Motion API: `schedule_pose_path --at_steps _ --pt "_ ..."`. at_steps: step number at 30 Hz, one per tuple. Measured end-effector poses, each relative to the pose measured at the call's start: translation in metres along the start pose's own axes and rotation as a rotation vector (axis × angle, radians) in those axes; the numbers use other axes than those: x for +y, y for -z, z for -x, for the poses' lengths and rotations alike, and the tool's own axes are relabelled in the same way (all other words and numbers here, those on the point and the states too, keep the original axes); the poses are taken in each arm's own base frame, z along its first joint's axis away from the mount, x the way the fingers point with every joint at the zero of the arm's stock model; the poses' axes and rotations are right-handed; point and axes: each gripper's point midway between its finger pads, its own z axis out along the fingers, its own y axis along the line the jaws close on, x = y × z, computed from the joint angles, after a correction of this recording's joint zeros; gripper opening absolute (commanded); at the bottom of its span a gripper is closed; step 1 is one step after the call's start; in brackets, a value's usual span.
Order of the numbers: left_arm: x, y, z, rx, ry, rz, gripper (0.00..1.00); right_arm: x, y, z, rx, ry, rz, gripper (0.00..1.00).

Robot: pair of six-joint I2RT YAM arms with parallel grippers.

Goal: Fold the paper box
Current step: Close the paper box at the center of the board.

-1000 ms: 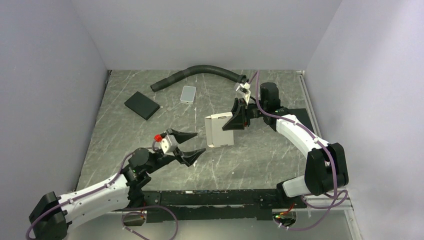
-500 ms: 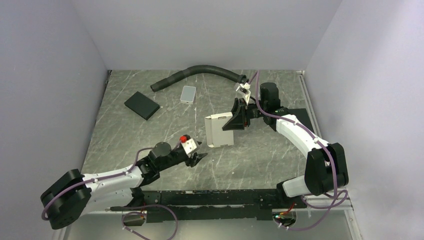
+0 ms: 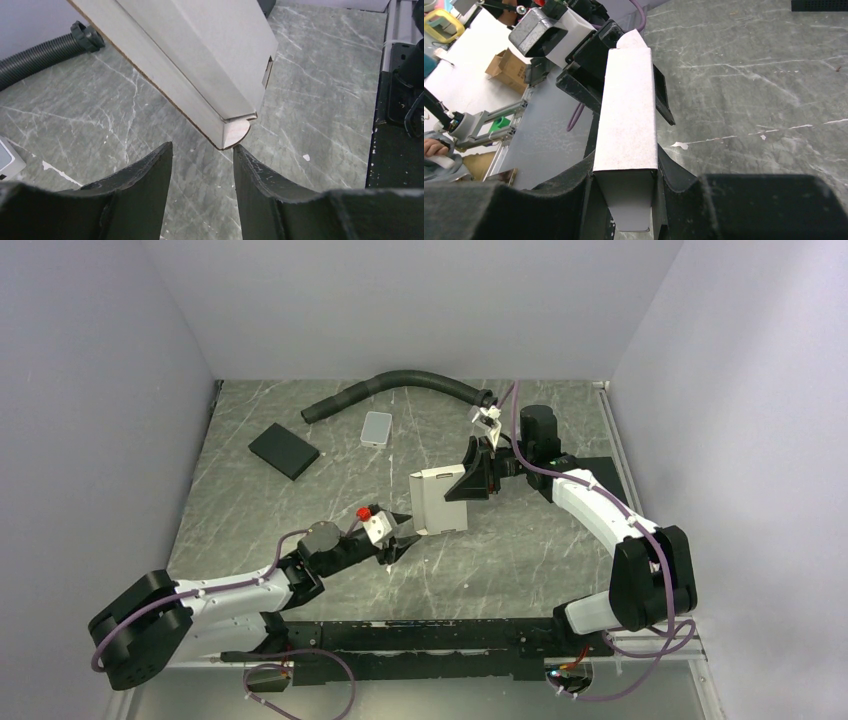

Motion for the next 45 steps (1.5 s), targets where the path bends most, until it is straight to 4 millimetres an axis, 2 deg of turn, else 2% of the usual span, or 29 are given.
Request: schedule_pose_path --at_steps 4,11,17,28,45 --pt "-0.002 -0.001 0.007 -0.03 -0.001 -0.012 0.49 0.0 0.0 0.0 0.0 0.0 0.0 0.0" --pt "-0.006 -0.003 0.009 -0.041 0.018 -0.034 0.47 0.0 0.0 0.0 0.0 0.0 0.0 0.0" --pt "-0.009 -0.004 0.013 -0.058 0.034 -0.047 0.42 0.0 0.0 0.0 0.0 0.0 0.0 0.0" --pt "-0.013 -0.005 0.014 -0.062 0.052 -0.066 0.34 -0.001 0.0 0.0 -0.001 -0.001 -0.009 0.0" --pt "-0.012 -0.007 0.014 -0.048 0.061 -0.063 0.29 -0.004 -0.001 0.0 -0.001 -0.013 -0.024 0.0"
